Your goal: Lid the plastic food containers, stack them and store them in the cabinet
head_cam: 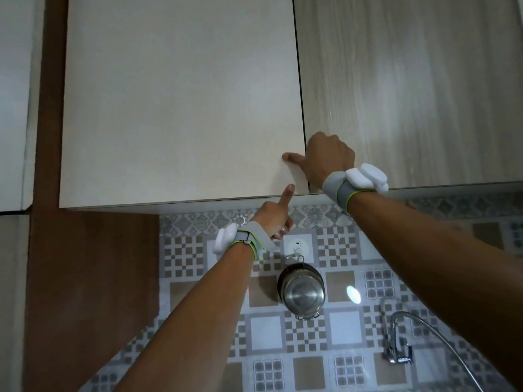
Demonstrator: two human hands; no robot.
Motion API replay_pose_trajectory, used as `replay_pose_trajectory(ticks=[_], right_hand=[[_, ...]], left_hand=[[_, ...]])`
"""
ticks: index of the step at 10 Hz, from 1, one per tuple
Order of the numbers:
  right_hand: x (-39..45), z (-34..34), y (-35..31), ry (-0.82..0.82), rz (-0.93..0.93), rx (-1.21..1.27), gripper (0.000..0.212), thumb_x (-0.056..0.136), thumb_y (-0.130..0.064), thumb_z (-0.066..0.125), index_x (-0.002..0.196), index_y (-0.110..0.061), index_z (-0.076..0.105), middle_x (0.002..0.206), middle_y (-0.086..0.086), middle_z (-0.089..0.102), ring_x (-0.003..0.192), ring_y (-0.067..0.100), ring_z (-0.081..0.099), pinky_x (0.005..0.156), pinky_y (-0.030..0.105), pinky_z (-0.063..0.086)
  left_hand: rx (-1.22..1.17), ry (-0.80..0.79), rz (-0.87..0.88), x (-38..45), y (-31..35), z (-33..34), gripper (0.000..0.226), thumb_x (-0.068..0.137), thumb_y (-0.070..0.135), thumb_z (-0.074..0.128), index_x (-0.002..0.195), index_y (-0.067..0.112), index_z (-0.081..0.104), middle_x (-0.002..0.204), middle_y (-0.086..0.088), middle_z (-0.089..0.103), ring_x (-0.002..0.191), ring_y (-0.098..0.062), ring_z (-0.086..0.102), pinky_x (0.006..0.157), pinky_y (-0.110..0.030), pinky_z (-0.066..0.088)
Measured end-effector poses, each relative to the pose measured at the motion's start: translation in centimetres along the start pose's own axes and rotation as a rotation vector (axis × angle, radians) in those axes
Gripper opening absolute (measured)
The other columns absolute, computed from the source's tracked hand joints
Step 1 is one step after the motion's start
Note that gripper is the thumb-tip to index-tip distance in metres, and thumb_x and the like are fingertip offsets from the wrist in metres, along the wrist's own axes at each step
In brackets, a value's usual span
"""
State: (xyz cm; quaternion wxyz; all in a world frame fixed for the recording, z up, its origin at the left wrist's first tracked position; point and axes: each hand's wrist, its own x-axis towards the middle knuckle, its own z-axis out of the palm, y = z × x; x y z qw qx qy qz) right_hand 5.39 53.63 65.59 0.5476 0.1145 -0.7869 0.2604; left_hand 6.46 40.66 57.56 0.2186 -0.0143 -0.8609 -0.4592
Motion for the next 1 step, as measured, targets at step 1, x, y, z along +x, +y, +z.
replay_pose_trajectory(ticks=[1], right_hand=[[-2.57,0.56,-0.98,-0.09,-0.009,0.177,0.075,0.083,-0.083,0.033,0.062,-0.013,0.05,0.064,0.006,0.056,0.063,0.029,0.057,0.057,0.031,0.039]], left_hand=[[-0.011,-0.039,0.073,-0.82,-2.1,-2.47,0.088,0.073,0.095,0.02,0.046,0.017,0.049,0.036,0.003,0.04,0.027,-0.014,0.033,0.038,-0.015,0.026]])
